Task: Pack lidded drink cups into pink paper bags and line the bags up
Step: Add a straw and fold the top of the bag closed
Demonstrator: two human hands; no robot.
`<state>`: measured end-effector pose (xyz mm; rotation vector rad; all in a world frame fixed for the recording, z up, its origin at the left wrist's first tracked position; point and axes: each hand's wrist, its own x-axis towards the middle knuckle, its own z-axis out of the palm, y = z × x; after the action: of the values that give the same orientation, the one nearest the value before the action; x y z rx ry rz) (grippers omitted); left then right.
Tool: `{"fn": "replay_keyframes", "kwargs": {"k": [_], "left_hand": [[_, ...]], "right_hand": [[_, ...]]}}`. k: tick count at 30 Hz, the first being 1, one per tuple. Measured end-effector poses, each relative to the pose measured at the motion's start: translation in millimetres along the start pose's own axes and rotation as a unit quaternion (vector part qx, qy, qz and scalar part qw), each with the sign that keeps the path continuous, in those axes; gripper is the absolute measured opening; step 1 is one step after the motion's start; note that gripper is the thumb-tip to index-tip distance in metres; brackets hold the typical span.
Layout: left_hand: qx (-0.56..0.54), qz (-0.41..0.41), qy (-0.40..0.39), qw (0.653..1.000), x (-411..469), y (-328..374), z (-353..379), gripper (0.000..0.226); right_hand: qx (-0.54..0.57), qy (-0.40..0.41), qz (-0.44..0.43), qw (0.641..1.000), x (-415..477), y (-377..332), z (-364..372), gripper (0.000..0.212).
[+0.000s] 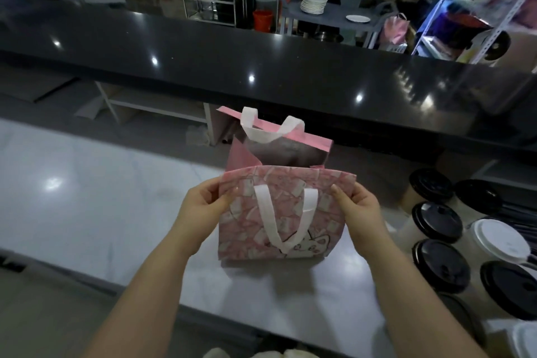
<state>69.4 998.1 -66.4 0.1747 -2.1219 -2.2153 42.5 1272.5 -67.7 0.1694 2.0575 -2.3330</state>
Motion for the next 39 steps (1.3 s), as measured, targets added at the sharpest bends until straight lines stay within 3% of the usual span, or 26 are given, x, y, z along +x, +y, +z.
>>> {"fn": "replay_keyframes", "kwargs": {"k": [6,10,13,17,20,23,31,39], "left_hand": [[-0.015,0.058,0.077,0.995,-2.3,-1.2,2.7,0.007],[0.026,0.091,0.096,0.991,10.8,-2.4,-10.4,0.017],[0.051,0.072,0.032,0.996,27.3,6.3,-20.0,0.009],[0.097,0.049,-0.037,0.993,44.4,16.8,-17.0,0.031],[0.109,0.036,-0.030,0.993,50.5,16.2,-13.1,0.023],[0.083,0.028,0.005,0.996,54.1,14.3,-9.9,0.016],[0.061,0.106,0.096,0.988,50.0,15.5,-1.2,0.036],[0.042,0.083,0.102,0.990,47.1,10.2,-8.5,0.016]], "right_hand": [[0.004,-0.026,-0.069,0.997,1.8,5.0,-2.3,0.007],[-0.030,-0.089,-0.061,0.994,22.6,-6.7,-8.5,0.010],[-0.046,-0.153,-0.038,0.986,41.9,-20.0,-10.3,0.023],[-0.025,-0.212,-0.030,0.976,52.0,-30.7,-4.1,0.015],[-0.038,-0.174,-0.037,0.983,54.4,-25.4,2.9,0.025],[-0.037,-0.119,-0.047,0.991,57.1,-16.7,5.1,0.020],[-0.052,-0.014,-0.141,0.989,53.0,-5.3,10.5,0.028],[-0.079,0.043,-0.151,0.985,52.8,0.7,4.4,0.027]]}}
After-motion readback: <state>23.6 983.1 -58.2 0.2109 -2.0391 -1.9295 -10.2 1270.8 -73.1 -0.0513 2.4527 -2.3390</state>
